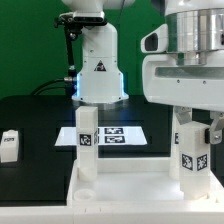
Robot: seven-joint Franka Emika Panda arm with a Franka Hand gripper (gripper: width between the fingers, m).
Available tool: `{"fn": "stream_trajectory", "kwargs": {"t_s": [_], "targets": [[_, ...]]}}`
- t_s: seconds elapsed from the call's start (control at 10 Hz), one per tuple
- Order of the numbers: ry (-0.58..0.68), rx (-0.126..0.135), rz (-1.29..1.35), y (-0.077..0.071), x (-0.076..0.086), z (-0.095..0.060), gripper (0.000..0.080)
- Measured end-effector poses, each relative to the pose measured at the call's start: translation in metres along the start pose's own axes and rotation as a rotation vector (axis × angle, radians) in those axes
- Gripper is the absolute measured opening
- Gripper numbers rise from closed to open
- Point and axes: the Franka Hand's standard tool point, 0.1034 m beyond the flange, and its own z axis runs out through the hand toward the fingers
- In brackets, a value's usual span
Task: Assemble desk
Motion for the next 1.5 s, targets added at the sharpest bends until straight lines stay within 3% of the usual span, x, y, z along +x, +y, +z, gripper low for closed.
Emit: {"fn": "stream_trajectory", "kwargs": {"t_s": [0.3,0.4,0.5,0.6,0.8,0.9,1.0,1.1,1.2,1.5], "targets": [[-0.004,0.002,0.260,-0.0013,-0.0020,0.0002,0.0287],[-0.016,0.015,0.468,-0.0046,-0.0035,0.0012,0.0287],[-0.036,0.048,0.678,-0.0073,-0.0037,0.0022,0.0288],[-0.044,0.065,0.760,-0.0072,-0.0028,0.0029,0.0288],[-0.044,0.062,0.711,-0.0068,-0.0034,0.0032,0.0287],[-0.041,0.061,0.671,-0.0063,-0.0031,0.0035,0.0465],[-0.035,0.061,0.525,-0.0051,-0.0020,0.0040,0.0584],[-0.029,0.059,0.302,-0.0042,0.0001,0.0036,0.0584],[-0.039,0.044,0.155,-0.0025,0.0005,0.0034,0.0636],[-0.031,0.048,-0.012,-0.0025,0.0020,0.0035,0.0649]]}}
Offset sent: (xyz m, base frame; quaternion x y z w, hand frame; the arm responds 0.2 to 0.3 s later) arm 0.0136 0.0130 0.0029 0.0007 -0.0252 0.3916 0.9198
